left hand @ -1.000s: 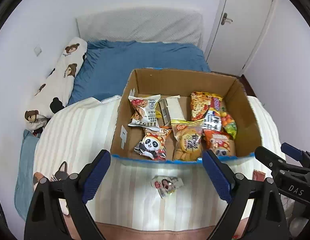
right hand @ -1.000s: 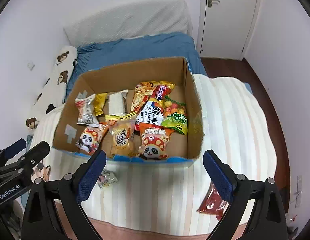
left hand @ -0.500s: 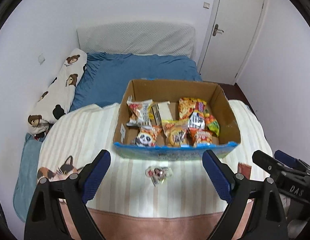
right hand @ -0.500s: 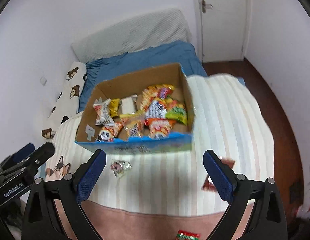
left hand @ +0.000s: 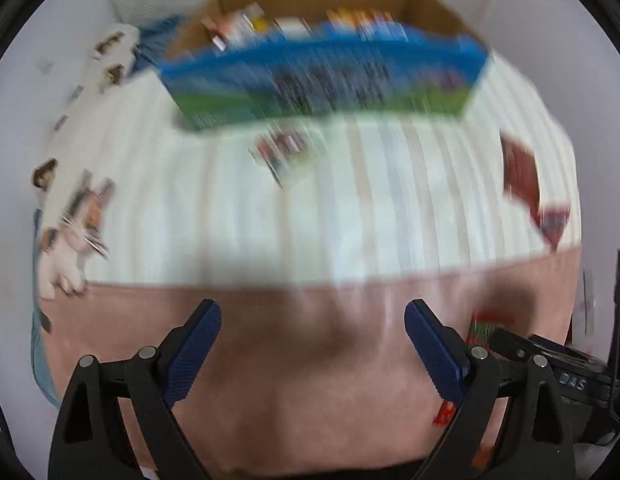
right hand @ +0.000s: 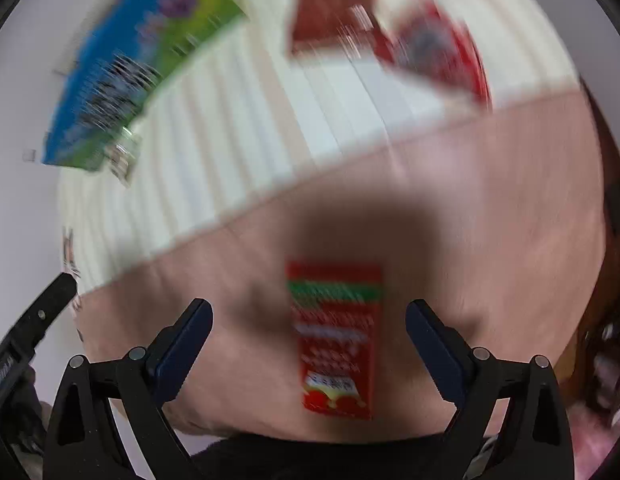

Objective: Organize snacks
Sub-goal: 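Grasp the red sauce packet with the left tool while the right tool grasps the brown packet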

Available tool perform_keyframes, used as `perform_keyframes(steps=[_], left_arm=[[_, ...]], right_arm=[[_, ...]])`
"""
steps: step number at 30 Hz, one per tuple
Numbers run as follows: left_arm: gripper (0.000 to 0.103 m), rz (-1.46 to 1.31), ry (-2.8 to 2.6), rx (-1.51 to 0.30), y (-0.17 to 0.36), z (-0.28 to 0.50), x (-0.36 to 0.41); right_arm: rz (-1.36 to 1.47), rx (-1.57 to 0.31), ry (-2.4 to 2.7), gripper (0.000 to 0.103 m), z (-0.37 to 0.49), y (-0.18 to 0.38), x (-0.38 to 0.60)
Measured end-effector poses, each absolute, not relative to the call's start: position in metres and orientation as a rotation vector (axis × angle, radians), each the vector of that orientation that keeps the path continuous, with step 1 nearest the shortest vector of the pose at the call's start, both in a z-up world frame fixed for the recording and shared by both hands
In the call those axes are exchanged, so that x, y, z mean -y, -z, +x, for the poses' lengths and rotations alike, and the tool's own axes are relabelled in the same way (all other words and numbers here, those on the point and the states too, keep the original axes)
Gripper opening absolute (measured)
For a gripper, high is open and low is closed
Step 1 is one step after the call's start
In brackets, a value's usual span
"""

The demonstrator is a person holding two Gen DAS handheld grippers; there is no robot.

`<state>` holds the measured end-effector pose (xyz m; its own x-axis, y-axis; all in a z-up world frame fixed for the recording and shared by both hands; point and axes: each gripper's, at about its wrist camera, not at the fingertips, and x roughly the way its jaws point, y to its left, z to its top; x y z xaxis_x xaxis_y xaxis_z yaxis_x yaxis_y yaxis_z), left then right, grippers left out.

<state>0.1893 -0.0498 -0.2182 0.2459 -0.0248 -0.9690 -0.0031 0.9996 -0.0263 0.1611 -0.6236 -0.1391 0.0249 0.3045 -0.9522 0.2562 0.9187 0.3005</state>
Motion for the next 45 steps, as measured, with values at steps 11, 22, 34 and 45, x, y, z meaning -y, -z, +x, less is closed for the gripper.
perform_keyframes(steps=[11,22,34,45], left_arm=[[0.094,0.042,0.048,-1.456,0.266,0.163,0.085],[0.094,-0.250,0.181,-1.565,0.282,0.156,0.118],[0.048,-0.168,0.158,-1.586,0.316,0.169,0.163],[0.048,-0.264,-0.039,-1.474,0.293,0.244,0.099]], right_arm=[[0.392,-1.517,-0.094,0.050,0.137,0.165,0.603],[0.491,-1.471,-0.093,0.081,0.146,0.128,0.665],[0.473,-1.374,-0.073,0.081,0.199,0.078,0.717],[0.366,-1.387,-0.080,0.081,0.330,0.088,0.669]])
